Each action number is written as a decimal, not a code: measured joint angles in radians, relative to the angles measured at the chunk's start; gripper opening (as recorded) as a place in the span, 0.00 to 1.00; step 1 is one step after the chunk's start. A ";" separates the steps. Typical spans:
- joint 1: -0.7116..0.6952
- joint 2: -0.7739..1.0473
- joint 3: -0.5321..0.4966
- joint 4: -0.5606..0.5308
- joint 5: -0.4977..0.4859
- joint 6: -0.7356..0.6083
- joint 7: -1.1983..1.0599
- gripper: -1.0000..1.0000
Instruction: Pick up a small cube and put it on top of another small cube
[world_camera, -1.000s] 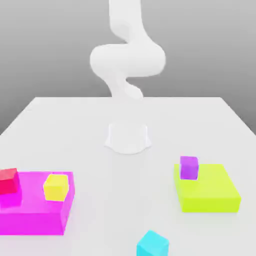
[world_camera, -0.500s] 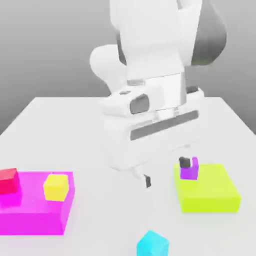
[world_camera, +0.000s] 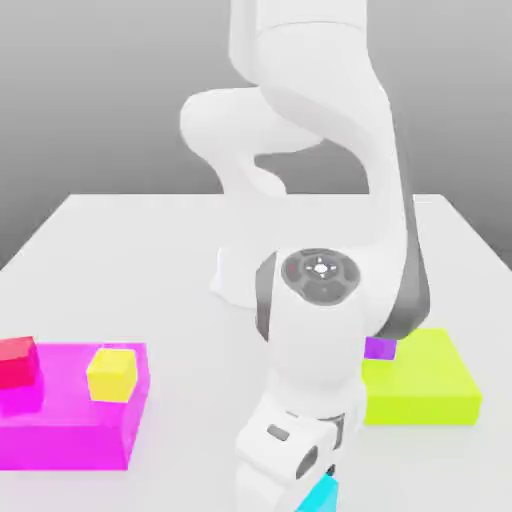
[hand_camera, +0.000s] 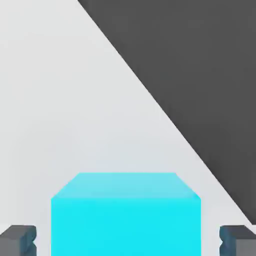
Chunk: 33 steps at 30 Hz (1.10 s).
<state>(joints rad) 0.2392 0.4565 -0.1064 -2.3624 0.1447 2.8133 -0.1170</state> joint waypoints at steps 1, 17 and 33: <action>0.000 0.000 0.000 0.000 0.000 -0.001 0.000 0.00; -0.177 -0.371 -0.246 -0.056 -0.138 -0.285 -0.037 0.00; -0.467 -0.395 -0.389 -0.121 -0.085 -0.278 -0.236 0.00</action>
<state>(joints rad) -0.2275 0.0612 -0.4953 -2.4839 0.0594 2.5351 -0.3528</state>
